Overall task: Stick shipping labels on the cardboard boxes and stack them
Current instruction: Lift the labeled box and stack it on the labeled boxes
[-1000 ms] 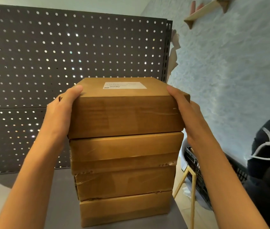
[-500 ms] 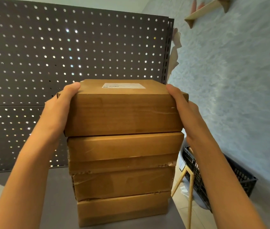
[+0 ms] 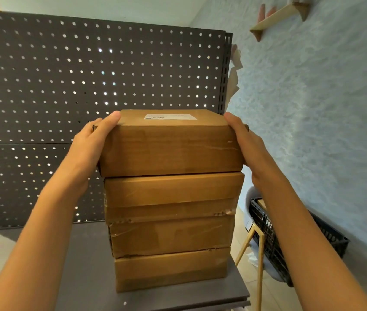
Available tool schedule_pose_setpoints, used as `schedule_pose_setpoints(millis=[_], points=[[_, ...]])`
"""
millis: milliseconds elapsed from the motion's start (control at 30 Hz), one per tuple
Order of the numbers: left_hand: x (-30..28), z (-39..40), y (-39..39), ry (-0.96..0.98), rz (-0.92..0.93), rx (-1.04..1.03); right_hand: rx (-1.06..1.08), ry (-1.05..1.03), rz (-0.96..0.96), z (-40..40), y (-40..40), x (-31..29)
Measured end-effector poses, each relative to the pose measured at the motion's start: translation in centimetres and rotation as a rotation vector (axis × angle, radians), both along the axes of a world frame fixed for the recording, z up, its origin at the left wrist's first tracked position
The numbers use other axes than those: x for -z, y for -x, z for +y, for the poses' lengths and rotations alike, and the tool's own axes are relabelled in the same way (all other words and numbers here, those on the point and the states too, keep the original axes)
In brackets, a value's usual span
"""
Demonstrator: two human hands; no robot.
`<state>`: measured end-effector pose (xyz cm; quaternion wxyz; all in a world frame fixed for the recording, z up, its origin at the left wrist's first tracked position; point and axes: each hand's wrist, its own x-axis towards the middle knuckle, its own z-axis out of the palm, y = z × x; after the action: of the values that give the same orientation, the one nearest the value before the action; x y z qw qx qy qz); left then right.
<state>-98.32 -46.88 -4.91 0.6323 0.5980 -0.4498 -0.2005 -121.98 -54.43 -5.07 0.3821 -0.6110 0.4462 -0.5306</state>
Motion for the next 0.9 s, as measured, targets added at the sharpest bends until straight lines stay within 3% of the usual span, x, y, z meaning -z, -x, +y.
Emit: schedule_pose_setpoints(millis=[267,467,633,900], points=[[0.3,3.4,1.1,0.311,-0.570,-0.329,0.221,0.308,0.084,2.5,1.0,0.5],[2.1,5.4,2.1,0.349,-0.894,-0.495,0.402,0.592,0.371,5.2,1.6,2.0],[4.8,7.0,2.4,0.326,-1.030,-0.525,0.477,0.687,0.601,7.1,1.9,4.3],[9.9,10.9,1.8,0.218,-1.142,-0.553,0.432,0.743,0.760,10.0,1.3,9.2]])
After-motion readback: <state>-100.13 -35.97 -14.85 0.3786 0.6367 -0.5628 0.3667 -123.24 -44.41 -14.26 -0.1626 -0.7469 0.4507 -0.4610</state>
